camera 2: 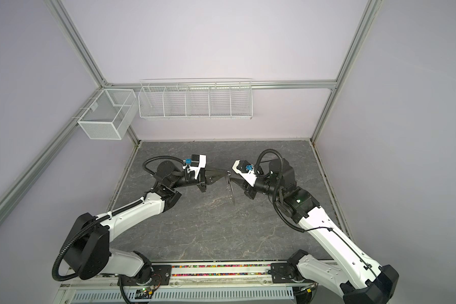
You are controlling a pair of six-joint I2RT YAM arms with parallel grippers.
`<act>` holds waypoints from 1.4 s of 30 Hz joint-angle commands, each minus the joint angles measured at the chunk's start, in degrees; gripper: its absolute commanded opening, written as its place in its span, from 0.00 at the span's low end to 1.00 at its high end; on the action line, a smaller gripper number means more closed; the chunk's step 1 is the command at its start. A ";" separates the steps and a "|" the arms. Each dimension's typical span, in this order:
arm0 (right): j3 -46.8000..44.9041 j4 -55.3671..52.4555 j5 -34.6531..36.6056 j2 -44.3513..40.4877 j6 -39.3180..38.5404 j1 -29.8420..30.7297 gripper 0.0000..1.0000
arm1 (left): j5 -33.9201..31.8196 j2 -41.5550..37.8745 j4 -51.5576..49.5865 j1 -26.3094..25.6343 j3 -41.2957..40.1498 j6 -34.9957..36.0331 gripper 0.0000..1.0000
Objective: Attach keys to a key ring
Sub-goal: Insert the key into the keyring.
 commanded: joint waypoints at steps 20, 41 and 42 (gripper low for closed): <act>0.70 -0.76 -1.53 0.64 1.58 -0.85 0.22 | 3.18 -0.78 -2.53 -0.01 1.70 1.74 0.00; 0.88 -0.07 -1.78 2.10 0.85 -0.89 0.15 | 4.45 0.13 -4.34 -0.36 2.72 1.96 0.00; 0.95 0.02 -1.80 2.05 0.90 -0.82 0.16 | 4.34 0.23 -4.52 -0.39 2.87 1.96 0.00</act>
